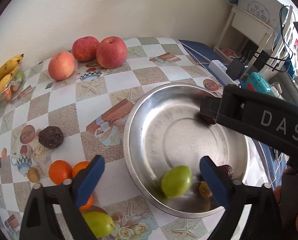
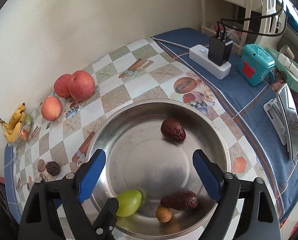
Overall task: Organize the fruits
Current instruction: 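Withdraw both open tools from the bowl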
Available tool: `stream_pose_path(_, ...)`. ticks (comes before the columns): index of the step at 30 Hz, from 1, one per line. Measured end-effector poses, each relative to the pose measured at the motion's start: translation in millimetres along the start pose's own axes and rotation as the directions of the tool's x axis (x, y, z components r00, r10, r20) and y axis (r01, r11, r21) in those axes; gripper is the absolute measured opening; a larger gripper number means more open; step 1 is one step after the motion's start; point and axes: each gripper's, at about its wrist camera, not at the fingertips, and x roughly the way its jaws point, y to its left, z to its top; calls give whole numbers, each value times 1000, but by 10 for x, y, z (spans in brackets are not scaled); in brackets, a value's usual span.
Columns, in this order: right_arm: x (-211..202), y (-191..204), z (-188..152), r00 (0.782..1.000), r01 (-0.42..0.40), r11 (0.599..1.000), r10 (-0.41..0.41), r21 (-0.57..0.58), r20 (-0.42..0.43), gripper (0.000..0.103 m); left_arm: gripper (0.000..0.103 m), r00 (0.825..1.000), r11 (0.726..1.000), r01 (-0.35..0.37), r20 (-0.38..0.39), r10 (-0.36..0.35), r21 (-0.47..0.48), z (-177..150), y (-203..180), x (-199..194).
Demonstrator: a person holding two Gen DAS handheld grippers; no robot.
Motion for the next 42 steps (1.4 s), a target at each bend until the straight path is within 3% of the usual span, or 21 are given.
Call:
stream_pose_path(9,-112,25,-43,999,-2,1000,3,-24,33,90,103,990,990,-140,3,140,-2,-44,101,-48)
stream_pose_path(16,-180,38,-79,998,-9,999,11,-34,62,90,103,980,970,-199,-21,198,-140,-67,461,-208)
stream_pose_path(20,-191,65,-127,998,-5,999,9,-47,69,90,103,958,935,-284,-24,286,-213,-87,745,-339)
stream_pose_path(27,-142,169,-223,999,-19,997,23,-81,45,90,103,896,848,-433,-44,442,-305,-170,1296,-561)
stream_pose_path(34,-42,383,-348,994,-104,986,98,-129,-51,90,103,876,792,-461,-64,478,-399,-283,1688,-761)
stream_pose_path(38,-68,596,-445,989,-141,969,130,-203,-65,90,103,864,765,-475,-68,498,-436,-375,1841,-863)
stream_pose_path(42,-100,771,-532,971,-234,947,218,-222,-94,90,103,848,746,-494,-56,527,-447,-465,1926,-972)
